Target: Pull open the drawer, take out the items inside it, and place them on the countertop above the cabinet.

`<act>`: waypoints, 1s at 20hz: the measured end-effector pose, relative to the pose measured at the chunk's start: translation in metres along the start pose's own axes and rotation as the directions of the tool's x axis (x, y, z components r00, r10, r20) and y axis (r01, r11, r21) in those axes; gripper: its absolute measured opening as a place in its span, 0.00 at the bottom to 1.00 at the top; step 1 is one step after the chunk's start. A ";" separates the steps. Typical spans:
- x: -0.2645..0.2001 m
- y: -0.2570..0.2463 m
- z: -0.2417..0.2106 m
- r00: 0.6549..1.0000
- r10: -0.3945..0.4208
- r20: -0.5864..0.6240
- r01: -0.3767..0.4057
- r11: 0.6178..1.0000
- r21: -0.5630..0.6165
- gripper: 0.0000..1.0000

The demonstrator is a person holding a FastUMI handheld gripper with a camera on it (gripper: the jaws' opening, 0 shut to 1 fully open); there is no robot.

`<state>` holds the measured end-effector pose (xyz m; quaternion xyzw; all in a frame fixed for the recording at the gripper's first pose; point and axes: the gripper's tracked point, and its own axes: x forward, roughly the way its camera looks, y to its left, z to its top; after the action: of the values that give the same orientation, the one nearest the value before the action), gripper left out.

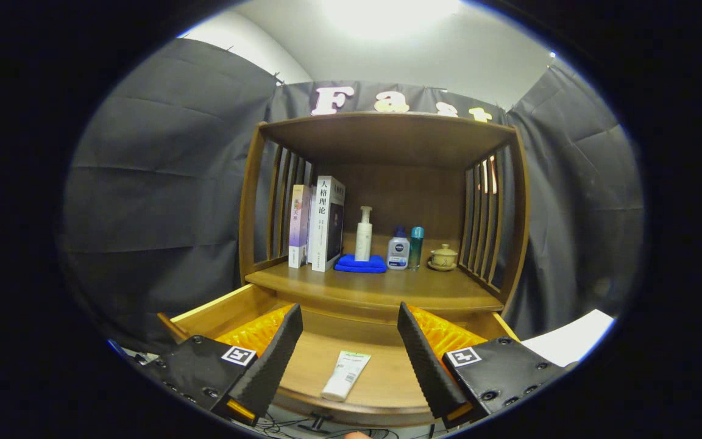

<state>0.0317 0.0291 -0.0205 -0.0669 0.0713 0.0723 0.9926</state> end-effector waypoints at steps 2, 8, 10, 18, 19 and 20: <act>0.022 0.004 -0.002 0.996 0.039 -0.085 -0.035 0.998 0.049 0.98; 0.077 0.006 -0.024 0.943 0.106 -0.316 -0.077 0.992 0.102 0.98; 0.088 0.007 -0.040 0.905 0.124 -0.406 -0.070 0.987 0.144 0.98; 0.112 0.010 -0.095 0.740 0.172 -0.651 -0.019 0.971 0.236 0.98; 0.112 0.010 -0.102 0.720 0.173 -0.673 -0.020 0.973 0.230 0.98; 0.111 0.011 -0.110 0.697 0.173 -0.696 -0.021 0.975 0.222 0.98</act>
<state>0.1243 0.0385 -0.1466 0.0125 0.4587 0.0862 0.8843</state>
